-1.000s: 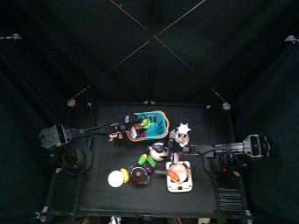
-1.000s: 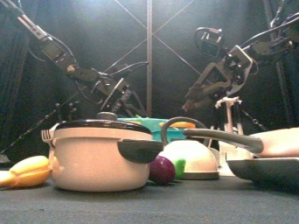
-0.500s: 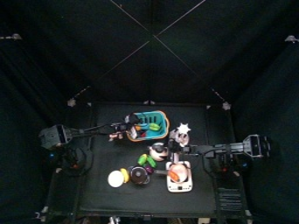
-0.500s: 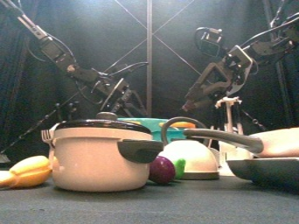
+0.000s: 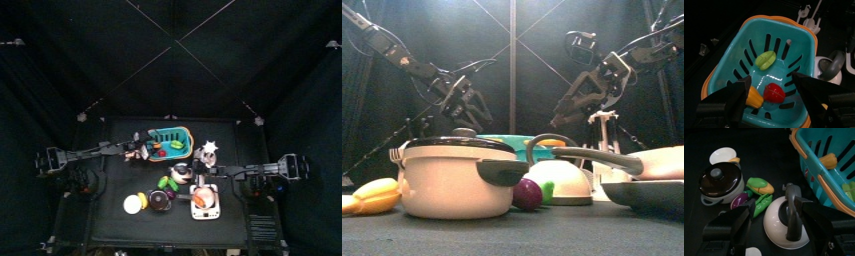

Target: Grab starfruit and place into basket

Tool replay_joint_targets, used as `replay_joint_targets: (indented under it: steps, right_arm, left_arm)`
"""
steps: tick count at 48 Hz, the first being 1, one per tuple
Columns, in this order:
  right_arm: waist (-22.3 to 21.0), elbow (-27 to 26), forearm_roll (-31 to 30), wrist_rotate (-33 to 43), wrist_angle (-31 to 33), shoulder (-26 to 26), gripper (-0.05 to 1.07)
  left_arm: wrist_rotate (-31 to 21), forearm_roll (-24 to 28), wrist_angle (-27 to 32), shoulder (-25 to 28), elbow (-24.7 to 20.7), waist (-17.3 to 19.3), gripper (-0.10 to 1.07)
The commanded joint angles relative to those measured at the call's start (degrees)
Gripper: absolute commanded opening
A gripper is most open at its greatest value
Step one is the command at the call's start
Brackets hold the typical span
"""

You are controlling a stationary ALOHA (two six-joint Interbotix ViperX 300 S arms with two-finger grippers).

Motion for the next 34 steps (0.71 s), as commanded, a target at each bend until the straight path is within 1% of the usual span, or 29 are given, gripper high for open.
replay_joint_targets:
  steps: [1,8,22,34]
  right_arm:
    - [0.0,-1.1,0.0,0.1,-0.3,-0.5,0.95]
    - [0.0,-1.3,0.0,-0.1,-0.3,-0.5,0.95]
    - [-0.2,-1.0,0.0,-0.3,-0.3,-0.5,0.95]
    - [0.0,-1.1,0.0,-0.2,-0.3,-0.5,0.95]
  left_arm:
    - [0.2,0.2,-1.1,-2.4,0.3,0.4,0.98]
    - [0.2,0.1,-1.6,-3.4,1.2,0.4,0.98]
    - [0.2,0.8,-1.6,-3.3,1.7,0.4,0.98]
    - [0.3,0.9,-1.5,-4.3,3.4,0.4,0.98]
